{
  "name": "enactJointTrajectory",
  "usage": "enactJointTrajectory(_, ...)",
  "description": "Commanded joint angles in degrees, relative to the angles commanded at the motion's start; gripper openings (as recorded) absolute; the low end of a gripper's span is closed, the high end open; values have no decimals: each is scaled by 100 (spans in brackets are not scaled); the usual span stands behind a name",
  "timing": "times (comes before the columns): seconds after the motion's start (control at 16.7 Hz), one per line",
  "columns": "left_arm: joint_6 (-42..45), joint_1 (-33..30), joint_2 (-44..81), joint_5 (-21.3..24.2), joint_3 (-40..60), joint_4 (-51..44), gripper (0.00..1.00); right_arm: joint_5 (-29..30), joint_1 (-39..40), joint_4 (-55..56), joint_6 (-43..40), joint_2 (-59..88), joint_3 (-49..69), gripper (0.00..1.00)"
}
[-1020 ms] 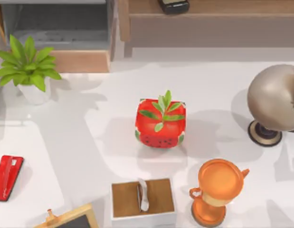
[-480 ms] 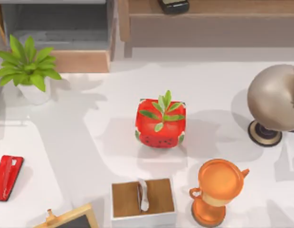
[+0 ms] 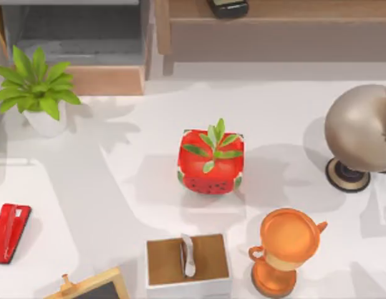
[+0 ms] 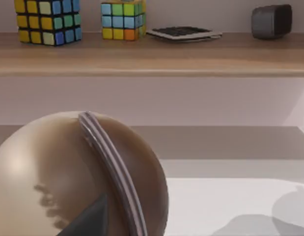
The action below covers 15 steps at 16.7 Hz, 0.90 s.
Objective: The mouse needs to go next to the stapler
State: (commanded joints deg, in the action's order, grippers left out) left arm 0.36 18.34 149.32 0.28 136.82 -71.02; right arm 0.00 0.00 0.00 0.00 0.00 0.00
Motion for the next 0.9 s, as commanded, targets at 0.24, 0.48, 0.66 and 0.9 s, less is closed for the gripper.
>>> enactJointTrajectory(0.24,0,-20,74,0,-124,149,100,0,0,0,0,0,0,100)
enactJointTrajectory(0.48,0,-20,74,0,-124,149,100,0,0,0,0,0,0,100)
enactJointTrajectory(0.66,0,-20,74,0,-124,149,77,0,0,0,0,0,0,100)
enactJointTrajectory(0.9,0,-20,74,0,-124,149,47,0,0,0,0,0,0,100)
